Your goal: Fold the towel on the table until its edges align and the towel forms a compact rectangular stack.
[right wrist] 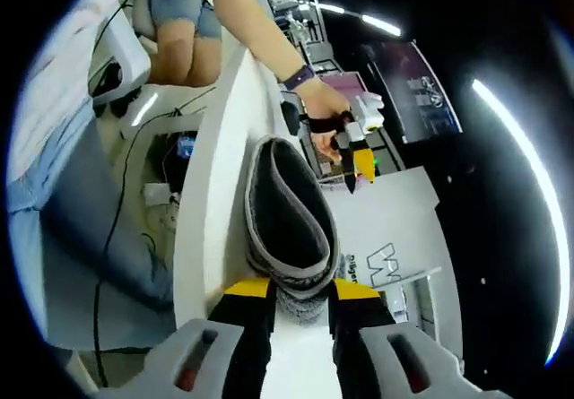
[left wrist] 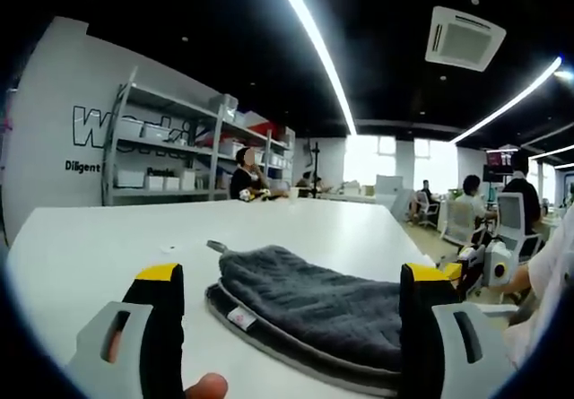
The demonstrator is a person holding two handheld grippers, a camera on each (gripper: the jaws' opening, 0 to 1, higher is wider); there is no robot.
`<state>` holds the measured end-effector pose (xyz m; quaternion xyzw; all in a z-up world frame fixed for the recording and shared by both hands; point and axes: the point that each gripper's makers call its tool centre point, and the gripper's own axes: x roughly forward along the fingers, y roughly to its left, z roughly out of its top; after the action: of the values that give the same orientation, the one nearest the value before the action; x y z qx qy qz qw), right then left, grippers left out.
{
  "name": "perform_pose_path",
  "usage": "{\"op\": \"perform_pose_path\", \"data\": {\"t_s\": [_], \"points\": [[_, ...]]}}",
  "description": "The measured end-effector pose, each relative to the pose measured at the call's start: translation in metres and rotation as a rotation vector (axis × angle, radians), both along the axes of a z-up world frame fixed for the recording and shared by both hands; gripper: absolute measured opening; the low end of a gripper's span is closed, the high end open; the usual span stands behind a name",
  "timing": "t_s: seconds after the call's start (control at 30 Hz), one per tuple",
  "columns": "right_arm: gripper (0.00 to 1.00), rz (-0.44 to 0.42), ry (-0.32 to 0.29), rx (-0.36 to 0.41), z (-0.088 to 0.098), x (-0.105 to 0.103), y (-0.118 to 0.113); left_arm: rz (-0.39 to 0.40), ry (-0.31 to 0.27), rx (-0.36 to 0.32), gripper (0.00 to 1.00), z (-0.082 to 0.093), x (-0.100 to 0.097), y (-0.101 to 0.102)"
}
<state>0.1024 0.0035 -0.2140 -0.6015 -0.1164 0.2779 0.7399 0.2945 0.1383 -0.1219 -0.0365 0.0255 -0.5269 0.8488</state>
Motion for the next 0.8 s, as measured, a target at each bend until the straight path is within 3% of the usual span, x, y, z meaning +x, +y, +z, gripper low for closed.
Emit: {"op": "perform_pose_path", "data": {"t_s": [0.1,0.13,0.4,0.63,0.8], "points": [[0.06,0.049,0.036,-0.047,-0.010,-0.005,0.006,0.000,0.003,0.005,0.98,-0.001,0.000,0.000],[0.06,0.053,0.002,-0.067,-0.008,-0.005,0.007,0.000,0.003,0.005,0.98,-0.002,0.000,0.000],[0.04,0.071,0.055,-0.118,-0.010,-0.012,0.011,0.009,0.006,-0.012,0.97,0.001,0.003,0.003],[0.03,0.098,0.097,-0.075,0.009,-0.025,0.008,0.012,0.007,-0.012,0.97,0.001,0.002,0.003],[0.03,0.130,0.187,-0.011,0.019,-0.041,0.010,0.013,0.007,-0.014,0.97,0.001,0.001,0.003]]}}
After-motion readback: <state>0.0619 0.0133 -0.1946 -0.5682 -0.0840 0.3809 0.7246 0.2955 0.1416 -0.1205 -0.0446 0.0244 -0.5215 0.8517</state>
